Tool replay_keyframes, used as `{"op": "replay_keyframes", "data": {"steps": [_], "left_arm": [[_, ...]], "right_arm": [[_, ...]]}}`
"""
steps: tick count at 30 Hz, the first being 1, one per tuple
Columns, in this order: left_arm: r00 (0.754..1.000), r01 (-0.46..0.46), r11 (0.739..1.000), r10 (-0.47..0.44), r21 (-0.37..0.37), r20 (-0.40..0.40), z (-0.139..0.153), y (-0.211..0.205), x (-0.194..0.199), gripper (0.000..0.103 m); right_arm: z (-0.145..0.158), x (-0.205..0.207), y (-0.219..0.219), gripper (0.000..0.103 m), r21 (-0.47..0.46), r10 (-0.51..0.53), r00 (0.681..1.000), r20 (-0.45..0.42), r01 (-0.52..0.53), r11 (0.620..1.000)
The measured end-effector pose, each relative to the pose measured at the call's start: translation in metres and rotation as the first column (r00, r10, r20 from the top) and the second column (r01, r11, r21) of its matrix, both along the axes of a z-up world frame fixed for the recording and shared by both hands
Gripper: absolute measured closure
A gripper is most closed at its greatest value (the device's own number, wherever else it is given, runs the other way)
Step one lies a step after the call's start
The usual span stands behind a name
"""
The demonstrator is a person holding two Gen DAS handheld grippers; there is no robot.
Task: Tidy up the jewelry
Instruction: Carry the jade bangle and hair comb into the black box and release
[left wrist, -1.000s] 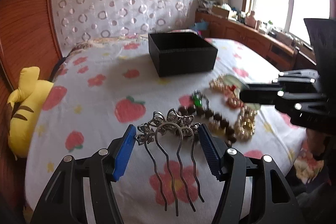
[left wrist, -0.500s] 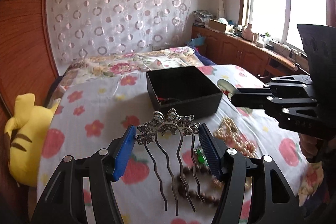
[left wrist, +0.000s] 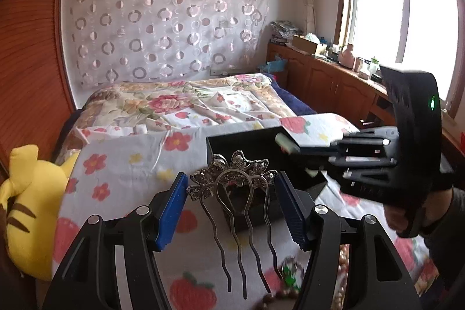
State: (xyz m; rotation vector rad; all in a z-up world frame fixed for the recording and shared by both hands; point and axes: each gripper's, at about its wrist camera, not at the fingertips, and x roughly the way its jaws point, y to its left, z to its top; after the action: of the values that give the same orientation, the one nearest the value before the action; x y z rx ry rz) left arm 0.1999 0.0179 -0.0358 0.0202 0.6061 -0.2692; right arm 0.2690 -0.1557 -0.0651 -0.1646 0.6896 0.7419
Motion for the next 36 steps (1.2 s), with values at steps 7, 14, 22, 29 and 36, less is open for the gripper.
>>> {"op": "replay_keyframes", "data": {"steps": [7,14,22,29,36], "left_arm": [[0.999,0.025,1.000,-0.025,0.002,-0.024,-0.002,-0.010,0.035,0.044],[0.998,0.046,0.999,-0.046,0.010,-0.053,-0.011,-0.022,0.065,0.044],[0.993,0.087,0.995,-0.084,0.037,-0.085,-0.019,-0.039,0.094,0.044],[0.985,0.120,0.991,-0.111,0.064,-0.131,-0.032,-0.054,0.109,0.044],[0.986,0.114,0.990,-0.103,0.080,-0.129,-0.037,-0.054,0.115,0.045]], "right_arm": [[-0.014,0.013,-0.004,0.088,0.003,0.003,0.999,-0.049,-0.003,1.000],[-0.005,0.017,-0.020,0.087,0.049,0.000,0.998,-0.055,0.003,0.999],[0.001,0.018,-0.044,0.087,0.029,-0.042,0.998,-0.040,0.043,0.999],[-0.002,0.020,-0.060,0.087,0.027,-0.081,0.996,-0.042,0.082,0.996],[-0.006,0.019,-0.064,0.087,0.035,-0.093,0.994,-0.049,0.095,0.995]]}}
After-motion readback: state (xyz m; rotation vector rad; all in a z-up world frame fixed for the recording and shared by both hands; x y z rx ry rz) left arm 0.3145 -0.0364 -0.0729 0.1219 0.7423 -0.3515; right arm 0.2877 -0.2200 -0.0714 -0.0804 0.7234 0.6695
